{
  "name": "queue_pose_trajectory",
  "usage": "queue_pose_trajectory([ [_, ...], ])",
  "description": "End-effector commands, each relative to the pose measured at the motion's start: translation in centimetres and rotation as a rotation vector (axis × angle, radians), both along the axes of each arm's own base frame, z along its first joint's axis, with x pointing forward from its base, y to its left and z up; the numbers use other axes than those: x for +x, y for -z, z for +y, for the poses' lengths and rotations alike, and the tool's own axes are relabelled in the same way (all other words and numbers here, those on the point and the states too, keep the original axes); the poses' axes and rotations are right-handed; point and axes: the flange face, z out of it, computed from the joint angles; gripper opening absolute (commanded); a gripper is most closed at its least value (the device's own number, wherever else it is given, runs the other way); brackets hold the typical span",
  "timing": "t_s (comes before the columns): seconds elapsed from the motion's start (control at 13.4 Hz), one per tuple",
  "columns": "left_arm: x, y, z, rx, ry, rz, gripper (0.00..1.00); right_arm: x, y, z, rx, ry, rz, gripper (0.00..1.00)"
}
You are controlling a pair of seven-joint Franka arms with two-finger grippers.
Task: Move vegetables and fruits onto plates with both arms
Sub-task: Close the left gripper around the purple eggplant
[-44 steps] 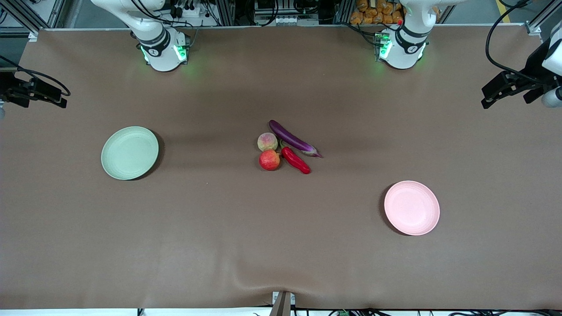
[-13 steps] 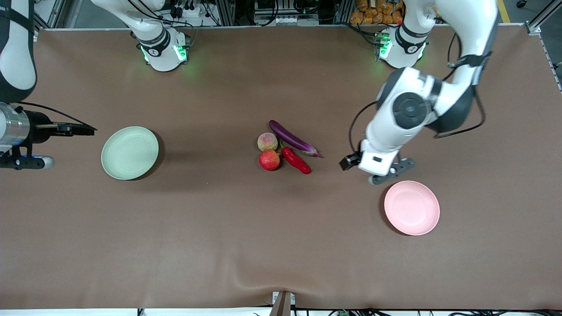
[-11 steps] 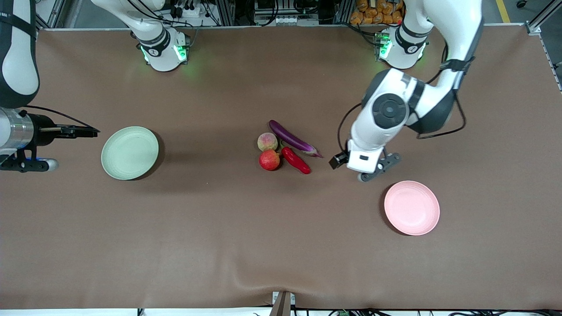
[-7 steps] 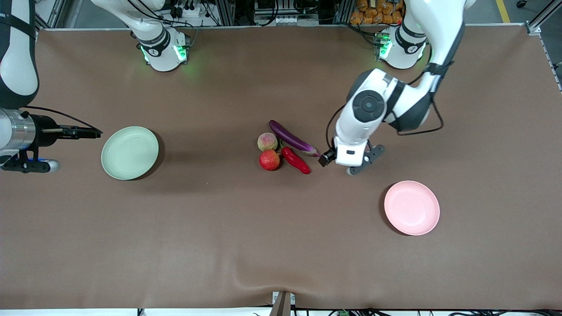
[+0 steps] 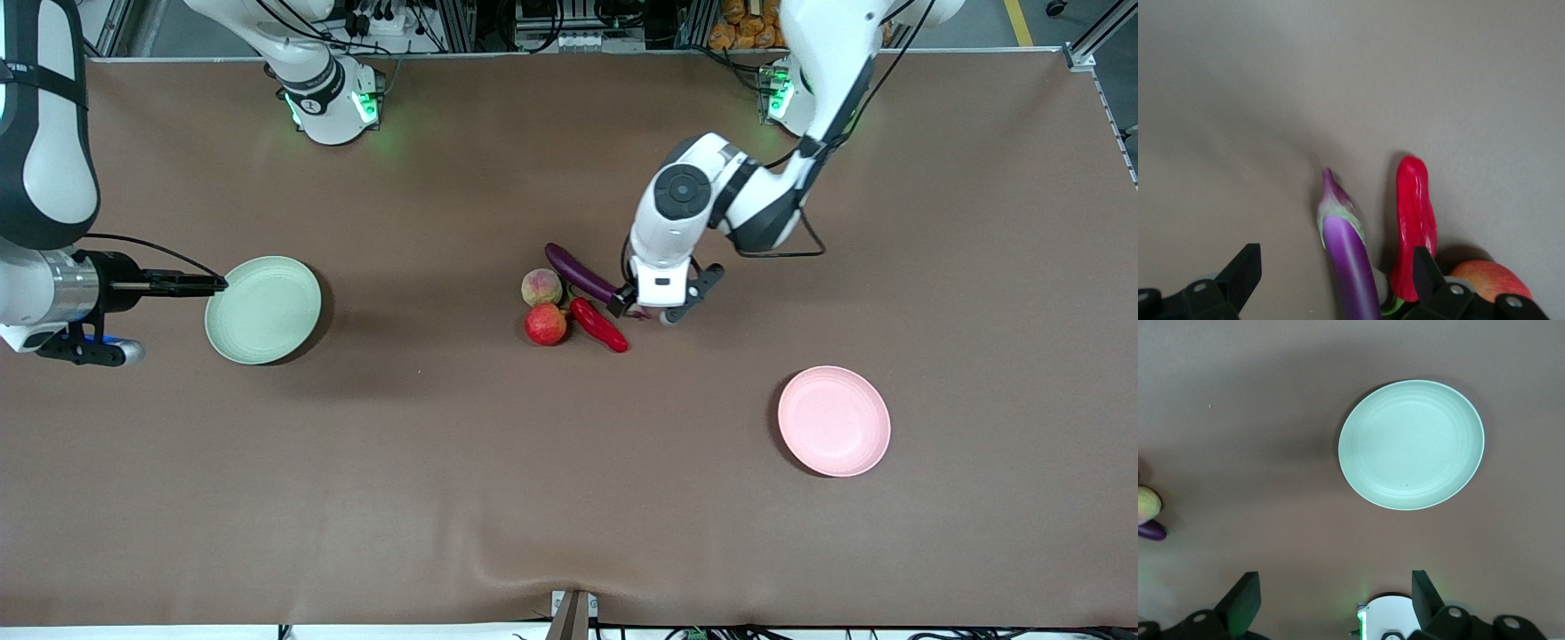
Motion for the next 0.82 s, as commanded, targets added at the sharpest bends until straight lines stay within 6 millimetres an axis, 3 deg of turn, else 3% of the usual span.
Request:
queue_pose_trajectory([
  [0.0,-0.8,3.2,-1.2,0.012,-0.026,-0.024,1.00,0.0,0.1,1.5,-0.009,0.044,0.000,1.00],
  [0.15,-1.6,5.4,-2.1,0.014,-0.041,-0.021,1.00,0.2,0.7,2.3,-0.008,0.039,-0.007,1.00],
  [0.6,-2.8,7.0,-1.4,0.045,-0.046,0.000,0.89,0.2,2.1,3.3,0.055,0.063,-0.010,1.00],
  [0.67,-2.9,7.1,-1.4,0.046,-0.050,0.002,0.80,0.2,2.1,3.6,0.067,0.077,-0.008,1.00],
  [0.74,-3.0,7.5,-1.4,0.050,-0.049,0.007,0.60,0.3,2.0,4.1,0.073,0.106,-0.004,1.00],
])
